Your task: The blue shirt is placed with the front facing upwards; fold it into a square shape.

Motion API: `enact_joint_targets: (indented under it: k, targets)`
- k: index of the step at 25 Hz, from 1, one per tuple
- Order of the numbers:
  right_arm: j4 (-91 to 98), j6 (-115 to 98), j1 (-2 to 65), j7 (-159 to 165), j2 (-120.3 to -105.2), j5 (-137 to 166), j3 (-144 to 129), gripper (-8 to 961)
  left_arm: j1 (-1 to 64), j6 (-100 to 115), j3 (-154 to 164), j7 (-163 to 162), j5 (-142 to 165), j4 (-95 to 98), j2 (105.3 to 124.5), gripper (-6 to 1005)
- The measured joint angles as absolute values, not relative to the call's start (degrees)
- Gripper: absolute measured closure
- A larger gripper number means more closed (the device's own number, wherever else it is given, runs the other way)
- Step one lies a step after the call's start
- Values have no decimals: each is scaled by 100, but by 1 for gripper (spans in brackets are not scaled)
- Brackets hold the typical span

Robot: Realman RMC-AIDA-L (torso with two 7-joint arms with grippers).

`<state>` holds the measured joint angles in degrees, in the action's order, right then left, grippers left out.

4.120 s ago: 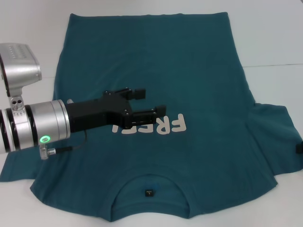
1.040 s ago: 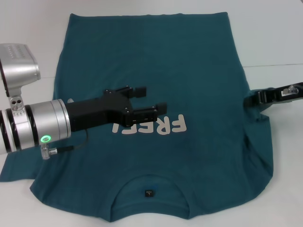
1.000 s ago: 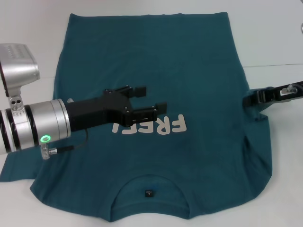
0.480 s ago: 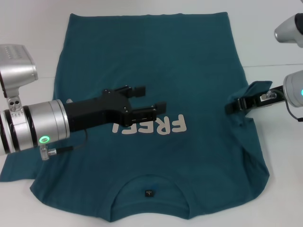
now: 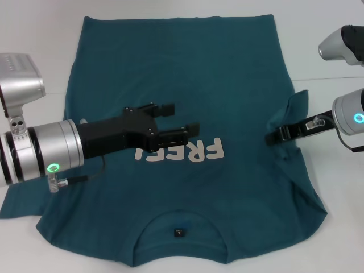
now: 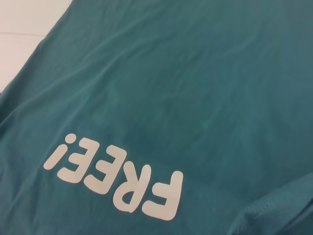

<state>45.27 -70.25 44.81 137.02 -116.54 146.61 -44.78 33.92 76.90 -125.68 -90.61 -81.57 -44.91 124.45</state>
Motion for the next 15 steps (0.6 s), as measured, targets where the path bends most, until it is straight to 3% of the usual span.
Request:
enact_joint_targets:
  k: [15]
  targets:
    - [4286,-6841,4589,13678,-11709,14660,-4529,916,3392,7698,-12568,-9061,-8156,-4491,12445,125]
